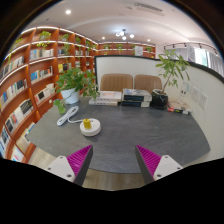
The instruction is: Unplug charger
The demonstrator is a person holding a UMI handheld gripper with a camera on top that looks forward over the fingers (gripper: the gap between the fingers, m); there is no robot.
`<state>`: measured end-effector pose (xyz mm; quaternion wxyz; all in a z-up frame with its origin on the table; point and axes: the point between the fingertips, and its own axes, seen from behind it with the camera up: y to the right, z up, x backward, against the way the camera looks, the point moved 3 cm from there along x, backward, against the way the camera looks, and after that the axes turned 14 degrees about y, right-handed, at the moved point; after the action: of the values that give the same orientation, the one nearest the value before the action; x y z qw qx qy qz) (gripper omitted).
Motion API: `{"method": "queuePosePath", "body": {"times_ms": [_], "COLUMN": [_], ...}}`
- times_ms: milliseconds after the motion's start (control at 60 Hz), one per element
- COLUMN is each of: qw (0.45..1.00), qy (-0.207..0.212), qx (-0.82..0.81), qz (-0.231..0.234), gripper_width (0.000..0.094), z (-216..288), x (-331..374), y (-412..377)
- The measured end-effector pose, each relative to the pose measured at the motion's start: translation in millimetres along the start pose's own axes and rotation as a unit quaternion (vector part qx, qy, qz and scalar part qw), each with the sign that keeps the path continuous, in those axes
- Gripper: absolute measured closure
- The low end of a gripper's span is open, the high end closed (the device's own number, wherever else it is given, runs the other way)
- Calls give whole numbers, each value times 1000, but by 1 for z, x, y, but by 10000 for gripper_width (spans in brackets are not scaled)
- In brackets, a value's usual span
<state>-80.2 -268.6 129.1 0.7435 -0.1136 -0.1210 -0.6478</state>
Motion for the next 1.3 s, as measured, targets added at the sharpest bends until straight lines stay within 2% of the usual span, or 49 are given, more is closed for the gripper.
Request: {"method": "queuePosePath", "body": {"times_ms": [133, 233, 450, 550, 600, 633, 667, 767, 833, 900, 967, 1000, 1100, 1150, 1233, 1300], "qw": [999, 999, 1000, 999, 999, 999, 999, 998, 998, 998, 998, 997, 984, 977, 973, 976], "qy": [-20, -22, 1, 5, 9, 24, 28, 36, 27, 14, -22, 3, 152, 194, 210, 187], "qx": [-3, -9, -26, -22, -27, -19, -24, -22, -22, -29, -44, -67, -55, -52, -43, -37], "qz": [25, 25, -15, -37, -39, -45, -35, -44, -43, -45, -39, -37, -69, -75, -88, -102], "gripper_width": [84, 85, 242, 359, 477, 620, 718, 788, 829, 863, 864, 863, 864, 865, 865, 866], "z": [-25, -28, -15, -19, -23, -20, -22, -23, -22, -22, -19, 12, 158, 211, 237, 222], "x": [-44, -84, -174, -205, -214, -218, -220, -219, -220, -220, -220, -217, -183, -168, -157, -160], "y": [-54, -84, -110, -109, -111, -107, -112, -111, -111, -111, -111, -109, -64, -41, -2, 28]}}
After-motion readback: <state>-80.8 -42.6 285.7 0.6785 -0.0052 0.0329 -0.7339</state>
